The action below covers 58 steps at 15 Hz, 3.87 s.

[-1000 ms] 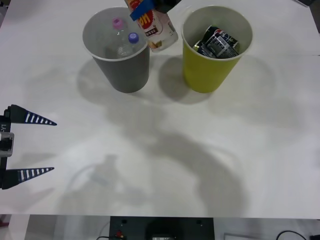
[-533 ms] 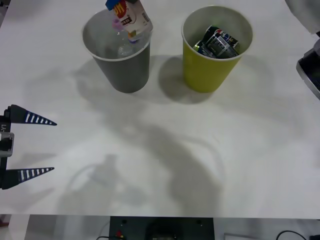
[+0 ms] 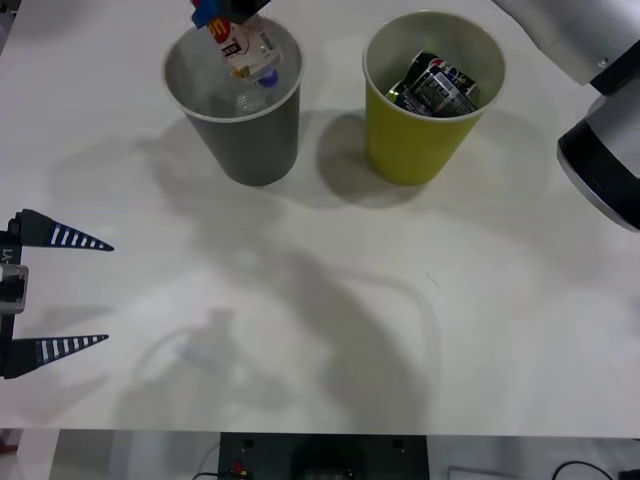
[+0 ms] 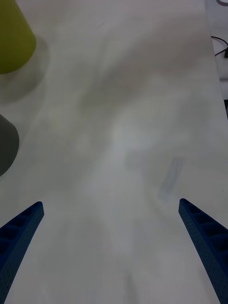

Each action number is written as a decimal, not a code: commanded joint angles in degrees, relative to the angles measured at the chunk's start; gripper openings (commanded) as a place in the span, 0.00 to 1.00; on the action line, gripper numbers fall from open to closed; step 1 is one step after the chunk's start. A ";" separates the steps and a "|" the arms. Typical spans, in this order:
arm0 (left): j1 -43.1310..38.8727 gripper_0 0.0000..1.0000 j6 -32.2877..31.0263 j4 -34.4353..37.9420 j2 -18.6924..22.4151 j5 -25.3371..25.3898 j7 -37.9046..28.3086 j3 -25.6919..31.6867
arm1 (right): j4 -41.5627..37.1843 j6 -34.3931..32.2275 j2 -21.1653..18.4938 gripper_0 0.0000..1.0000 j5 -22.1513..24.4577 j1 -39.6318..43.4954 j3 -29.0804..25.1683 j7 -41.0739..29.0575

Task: Put the can into the green bin and the plastic bottle into the gray bin

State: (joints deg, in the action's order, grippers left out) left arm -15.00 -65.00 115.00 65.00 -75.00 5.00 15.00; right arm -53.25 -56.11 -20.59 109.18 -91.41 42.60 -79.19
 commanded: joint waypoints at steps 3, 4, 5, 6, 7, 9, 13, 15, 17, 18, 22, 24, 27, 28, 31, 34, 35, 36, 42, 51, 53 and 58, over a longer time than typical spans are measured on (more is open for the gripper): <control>0.00 0.98 0.00 0.00 0.00 0.00 0.00 0.00 | -0.01 0.30 0.81 0.05 -0.11 0.01 0.12 0.01; 0.00 0.98 0.00 0.00 0.00 0.00 0.00 0.00 | -0.01 0.30 0.81 0.41 -0.11 0.01 0.12 0.09; 0.00 0.98 0.00 0.00 0.00 0.00 0.00 0.00 | 0.08 0.30 0.81 0.74 -0.11 0.01 0.12 0.44; 0.00 0.98 0.00 0.00 0.00 0.00 0.00 0.00 | 0.26 0.30 0.81 0.97 -0.46 0.01 0.20 0.44; 0.00 0.98 0.00 0.00 0.00 0.00 0.00 0.00 | 0.26 0.30 0.81 1.00 -0.73 0.01 0.20 0.44; 0.00 0.98 0.00 0.00 0.00 0.00 0.00 0.00 | 0.17 -0.23 0.28 1.00 -1.78 0.01 0.03 0.53; 0.00 0.98 0.00 0.00 0.00 0.00 0.00 0.00 | -2.38 -7.87 -3.06 1.00 -3.54 0.98 -4.89 3.26; 0.00 0.98 0.00 0.00 0.00 0.00 0.00 0.00 | -6.51 -11.21 -5.60 1.00 -3.54 3.17 -7.97 3.61; 0.00 0.98 0.00 0.00 0.00 0.00 0.00 0.00 | -11.08 -14.73 -8.42 1.00 -3.72 5.63 -10.52 3.70; 0.00 0.98 0.00 0.00 0.00 0.00 0.00 0.00 | -13.19 -15.96 -9.74 1.00 -3.80 6.78 -11.31 3.61; 0.00 0.98 0.00 0.00 0.00 0.00 0.00 0.00 | -22.24 -20.71 -14.83 1.00 -5.21 12.49 -16.67 5.10; 0.00 0.98 0.00 0.00 0.00 0.00 0.00 0.00 | -26.90 -23.08 -17.38 1.00 -6.18 16.44 -20.01 6.60; 0.00 0.98 0.00 0.00 0.00 0.00 0.00 0.00 | -35.08 -23.61 -21.34 1.00 -7.67 23.21 -23.88 7.83; 0.00 0.98 0.00 0.00 0.00 0.00 0.00 0.00 | -37.45 -23.61 -22.30 1.00 -8.20 25.67 -25.20 8.79; 0.00 0.98 0.00 0.00 0.00 0.00 0.00 0.00 | -46.85 -24.66 -25.91 1.00 -9.69 35.52 -30.56 12.57; 0.00 0.98 0.00 0.00 0.00 0.00 0.00 0.00 | -54.32 -28.62 -28.72 1.00 -13.12 44.92 -37.41 16.18; 0.00 0.98 0.00 0.00 0.00 0.00 0.00 0.00 | -56.26 -29.14 -29.60 1.00 -14.53 47.47 -39.26 16.79; 0.00 0.98 0.00 0.00 0.00 0.00 0.00 0.00 | -58.81 -29.76 -30.48 1.00 -15.84 50.72 -41.72 17.67; 0.00 0.98 0.00 0.00 0.00 0.00 0.00 0.00 | -69.26 -29.93 -32.50 1.00 -19.10 70.50 -53.85 29.71; 0.00 0.98 0.00 0.00 0.00 0.00 0.00 0.00 | -70.32 -29.93 -32.76 1.00 -20.85 89.31 -63.43 49.75; 0.00 0.98 0.00 0.00 0.00 0.00 0.00 0.00 | -69.09 -29.85 -32.50 1.00 -21.38 91.85 -64.22 53.53; 0.00 0.98 0.00 0.00 0.00 0.00 0.00 0.00 | -64.43 -29.85 -29.95 1.00 -21.65 95.28 -65.45 62.93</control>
State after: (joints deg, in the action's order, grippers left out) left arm -15.00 -65.00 115.00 65.00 -75.00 5.00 15.00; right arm -118.40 -85.97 -50.71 87.54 3.71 -22.85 -17.29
